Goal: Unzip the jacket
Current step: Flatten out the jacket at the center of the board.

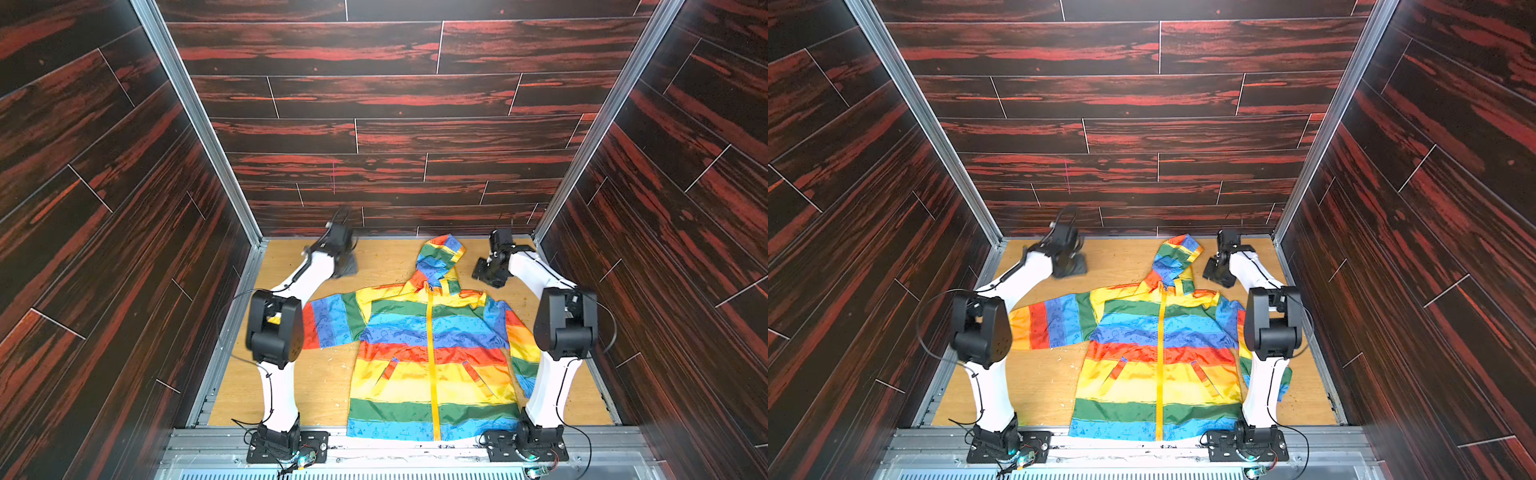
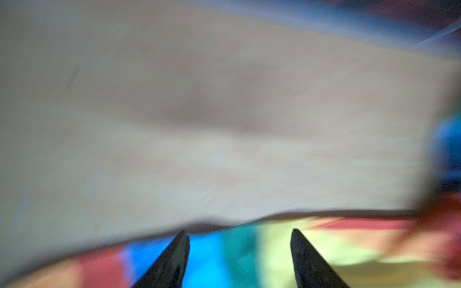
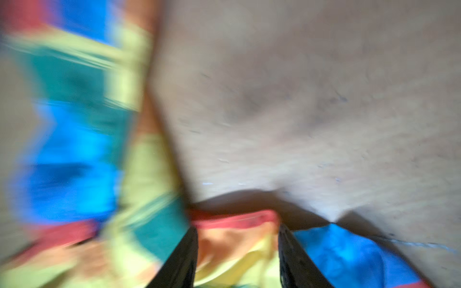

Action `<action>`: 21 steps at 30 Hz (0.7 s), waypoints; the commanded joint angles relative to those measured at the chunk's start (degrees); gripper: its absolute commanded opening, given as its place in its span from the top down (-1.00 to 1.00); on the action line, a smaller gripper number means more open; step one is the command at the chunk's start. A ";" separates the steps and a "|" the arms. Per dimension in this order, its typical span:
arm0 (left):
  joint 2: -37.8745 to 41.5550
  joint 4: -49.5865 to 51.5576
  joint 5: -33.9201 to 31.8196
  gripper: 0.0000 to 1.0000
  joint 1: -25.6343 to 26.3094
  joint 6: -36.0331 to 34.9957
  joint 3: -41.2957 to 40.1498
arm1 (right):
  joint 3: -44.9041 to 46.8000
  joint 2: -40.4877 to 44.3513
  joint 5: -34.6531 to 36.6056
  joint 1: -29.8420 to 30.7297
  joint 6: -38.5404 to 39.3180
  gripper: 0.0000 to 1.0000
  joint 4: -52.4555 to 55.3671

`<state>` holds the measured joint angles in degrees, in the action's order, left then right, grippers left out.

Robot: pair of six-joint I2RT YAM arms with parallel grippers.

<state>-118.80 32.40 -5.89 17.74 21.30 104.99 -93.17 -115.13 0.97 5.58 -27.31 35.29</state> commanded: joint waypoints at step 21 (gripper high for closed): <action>-40.15 2.64 15.04 -0.17 11.53 1.28 48.23 | -3.89 -9.90 -22.25 1.09 -2.24 -0.01 -2.65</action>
<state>-160.18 34.65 9.61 29.36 21.98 153.53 -95.55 -121.19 -17.80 6.42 -29.82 31.09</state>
